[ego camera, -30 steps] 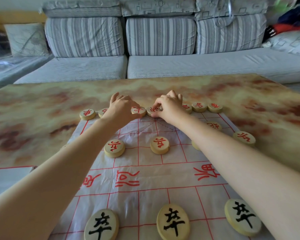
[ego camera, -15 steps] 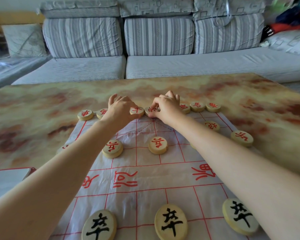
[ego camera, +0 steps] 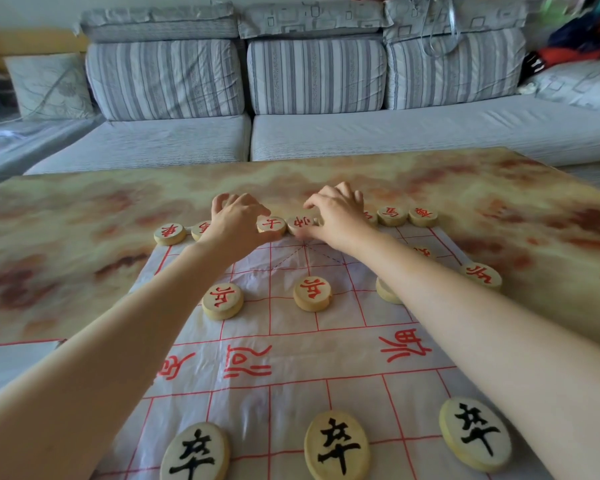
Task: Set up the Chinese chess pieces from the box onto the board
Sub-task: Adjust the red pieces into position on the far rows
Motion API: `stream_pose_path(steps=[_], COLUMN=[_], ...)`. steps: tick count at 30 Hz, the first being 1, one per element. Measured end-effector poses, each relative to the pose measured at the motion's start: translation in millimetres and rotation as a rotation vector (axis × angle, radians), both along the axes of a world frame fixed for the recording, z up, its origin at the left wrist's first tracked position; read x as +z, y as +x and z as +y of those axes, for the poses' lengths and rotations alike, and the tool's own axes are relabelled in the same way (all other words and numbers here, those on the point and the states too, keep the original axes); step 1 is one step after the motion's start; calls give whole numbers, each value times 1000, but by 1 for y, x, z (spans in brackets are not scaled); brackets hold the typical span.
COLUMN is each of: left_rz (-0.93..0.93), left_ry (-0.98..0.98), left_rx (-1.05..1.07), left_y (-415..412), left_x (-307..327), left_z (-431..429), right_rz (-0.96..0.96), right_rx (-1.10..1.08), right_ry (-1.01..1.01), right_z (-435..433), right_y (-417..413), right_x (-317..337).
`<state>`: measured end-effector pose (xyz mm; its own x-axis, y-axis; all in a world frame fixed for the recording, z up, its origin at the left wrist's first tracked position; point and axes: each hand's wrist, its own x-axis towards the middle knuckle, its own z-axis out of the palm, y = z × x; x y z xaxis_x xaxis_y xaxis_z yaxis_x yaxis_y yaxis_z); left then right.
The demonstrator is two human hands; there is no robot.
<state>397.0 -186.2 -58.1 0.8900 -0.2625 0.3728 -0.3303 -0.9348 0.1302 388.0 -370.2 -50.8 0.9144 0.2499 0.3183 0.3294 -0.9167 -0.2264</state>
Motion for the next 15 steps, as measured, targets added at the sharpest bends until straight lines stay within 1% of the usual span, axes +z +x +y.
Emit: stream_pose_path(steps=[3,5,9,15], left_rz=[-18,-1,62,167], left_ry=[-20,-26,-77,-67], left_rx=[-30,-76,-186,-212], left_y=[-2,-3,-7,-8], left_x=[5,8,15,17], left_z=[-3,-15,-54,-86], right_rz=[33,78,192,195], right_rx=[-33,-84,-155,-157], right_ry=[182,219,194,105], right_z=[-31,-60,-89,-89], right_y=[-3,-4,-10,-14], right_x=[18,24,16,11])
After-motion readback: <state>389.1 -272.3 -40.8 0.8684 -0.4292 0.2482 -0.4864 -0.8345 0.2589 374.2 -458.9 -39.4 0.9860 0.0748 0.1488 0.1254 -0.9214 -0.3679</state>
